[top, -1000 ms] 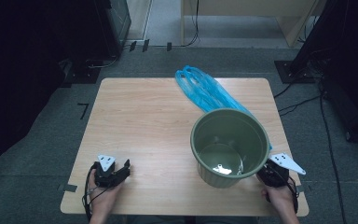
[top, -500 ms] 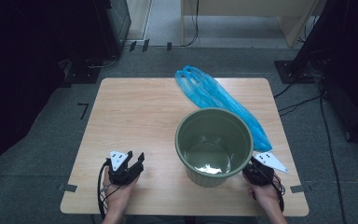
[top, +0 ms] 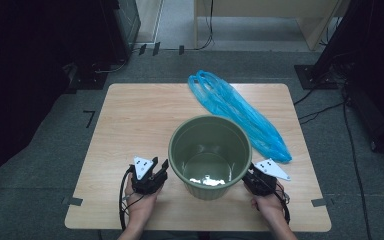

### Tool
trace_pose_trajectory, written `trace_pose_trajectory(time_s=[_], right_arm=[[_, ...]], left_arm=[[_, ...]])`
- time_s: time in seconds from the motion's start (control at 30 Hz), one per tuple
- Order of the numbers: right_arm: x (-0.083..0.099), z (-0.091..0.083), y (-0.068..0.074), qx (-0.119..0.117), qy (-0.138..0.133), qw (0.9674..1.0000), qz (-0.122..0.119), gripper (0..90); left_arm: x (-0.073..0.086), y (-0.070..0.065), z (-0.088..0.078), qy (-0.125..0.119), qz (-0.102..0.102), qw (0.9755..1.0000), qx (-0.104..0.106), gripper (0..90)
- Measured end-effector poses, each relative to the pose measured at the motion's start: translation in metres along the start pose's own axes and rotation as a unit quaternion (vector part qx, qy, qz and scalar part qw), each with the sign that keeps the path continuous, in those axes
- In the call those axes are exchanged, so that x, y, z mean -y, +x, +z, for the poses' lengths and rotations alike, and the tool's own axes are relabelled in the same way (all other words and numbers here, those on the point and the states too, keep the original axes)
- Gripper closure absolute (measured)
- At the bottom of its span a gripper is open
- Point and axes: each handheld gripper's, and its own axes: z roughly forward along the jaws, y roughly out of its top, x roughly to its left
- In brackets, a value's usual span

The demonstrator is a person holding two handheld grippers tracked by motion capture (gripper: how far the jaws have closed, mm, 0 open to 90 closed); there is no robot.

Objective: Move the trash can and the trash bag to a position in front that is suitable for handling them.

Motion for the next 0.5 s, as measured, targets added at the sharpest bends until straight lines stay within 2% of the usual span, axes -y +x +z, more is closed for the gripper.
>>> trace_pose_trajectory(time_s=[0.07, 0.13, 0.17, 0.2, 0.27, 0.3, 0.33, 0.37, 0.4, 0.5], right_arm=[[0.0, 0.001, 0.002, -0.003, 0.0, 1.0, -0.001, 76.0], [0.0, 0.003, 0.008, -0.013, 0.002, 0.9999, -0.003, 76.5], [0.0, 0.003, 0.008, -0.013, 0.002, 0.9999, -0.003, 76.5], [0.0, 0.004, 0.012, -0.029, 0.005, 0.9995, 0.009, 76.6], [0.0, 0.004, 0.013, -0.034, 0.006, 0.9993, 0.013, 76.9], [-0.001, 0.005, 0.018, -0.038, 0.006, 0.9992, 0.01, 79.6], [0.0, 0.005, 0.02, -0.042, 0.006, 0.9991, 0.006, 81.2], [0.0, 0.005, 0.02, -0.042, 0.006, 0.9991, 0.006, 81.2], [0.0, 0.006, 0.024, -0.051, 0.005, 0.9987, 0.004, 83.2], [0.001, 0.005, 0.027, -0.057, 0.005, 0.9984, -0.006, 82.1]], left_arm=[[0.0, -0.004, 0.0, -0.002, 0.009, 0.9999, 0.006, 59.7], [0.0, -0.005, -0.001, -0.002, 0.01, 0.9998, 0.019, 63.0], [0.0, -0.005, -0.001, -0.002, 0.01, 0.9998, 0.019, 63.8], [0.0, -0.005, -0.001, -0.003, 0.012, 0.9996, 0.024, 67.8], [0.0, -0.007, -0.003, -0.003, 0.013, 0.9998, 0.013, 71.0], [0.0, -0.006, -0.005, -0.004, 0.008, 0.9998, 0.017, 78.3], [0.0, -0.006, -0.005, -0.004, 0.008, 0.9998, 0.017, 82.0], [0.0, -0.006, -0.006, -0.004, 0.005, 0.9998, 0.017, 82.0], [0.001, -0.006, -0.007, -0.005, 0.007, 0.9999, 0.013, 87.5], [0.003, -0.003, -0.012, -0.008, 0.012, 0.9999, 0.007, 86.3]])
